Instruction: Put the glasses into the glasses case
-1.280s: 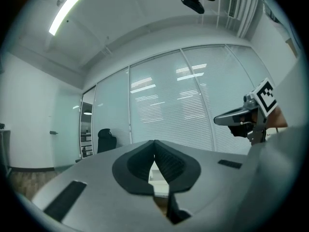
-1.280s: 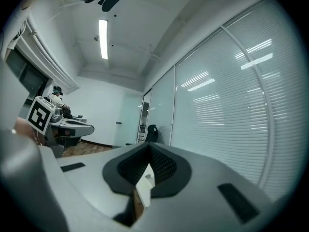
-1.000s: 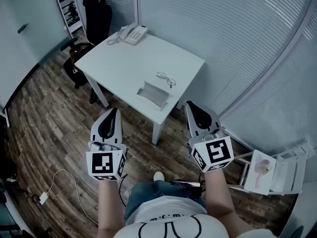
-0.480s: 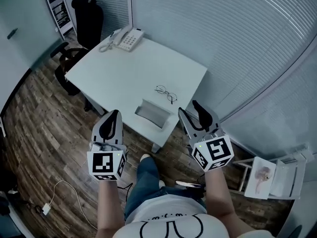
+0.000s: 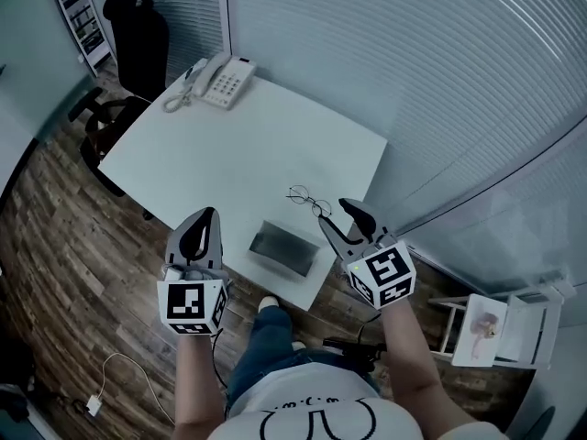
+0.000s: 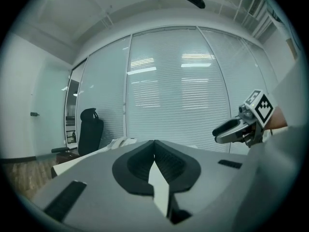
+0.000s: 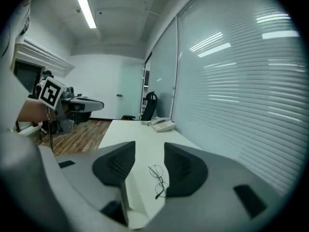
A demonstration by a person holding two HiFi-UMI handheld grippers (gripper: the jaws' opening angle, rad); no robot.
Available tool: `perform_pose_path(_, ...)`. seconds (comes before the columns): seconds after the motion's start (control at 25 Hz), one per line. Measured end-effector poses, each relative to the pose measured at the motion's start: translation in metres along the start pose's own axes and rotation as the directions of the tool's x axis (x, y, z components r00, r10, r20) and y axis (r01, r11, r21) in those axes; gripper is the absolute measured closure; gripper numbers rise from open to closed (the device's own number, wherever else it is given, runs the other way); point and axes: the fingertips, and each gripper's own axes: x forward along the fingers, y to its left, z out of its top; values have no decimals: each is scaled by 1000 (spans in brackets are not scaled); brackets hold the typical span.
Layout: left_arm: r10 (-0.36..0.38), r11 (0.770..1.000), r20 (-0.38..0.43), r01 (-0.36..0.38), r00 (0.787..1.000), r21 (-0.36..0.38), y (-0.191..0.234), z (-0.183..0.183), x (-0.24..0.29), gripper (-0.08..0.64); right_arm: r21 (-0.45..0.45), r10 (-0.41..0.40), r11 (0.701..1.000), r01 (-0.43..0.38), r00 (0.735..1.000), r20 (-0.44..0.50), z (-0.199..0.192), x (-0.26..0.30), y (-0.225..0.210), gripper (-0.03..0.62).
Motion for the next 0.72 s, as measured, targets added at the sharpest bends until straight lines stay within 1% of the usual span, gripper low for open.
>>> perform_pose_path(0.12,-18,1000,-39,18,999,-10,13,-13,25,543,7,40,999,-40,996,-76,-22,37,-14,413)
perform_pose_path(0.2,-32,999,-70,31,997,-17,20,-25,40,543,10,78,997,-78,988,-133,-42,62,-19,425)
perform_pose_path(0.32,-53,999,-113,52,992,-17,28,-43,60,543,8,131,991,-133,966,-222,-75,93,-24,434)
perform_pose_path(0.48,-68,998,-153,65,986,-21,41,-60,79,543,25,179,983,-181,931,-319,-112,120,-31,453)
perform_pose_path(0.56,-71,997,-170,67,983,-28,45,-69,88,543,54,205,979,-199,913,-352,-129,132,-36,465)
perform_pose_path(0.72,-79,997,-199,74,977,-35,49,-86,99,543,130,259,965,-226,892,-371,-147,148,-42,488)
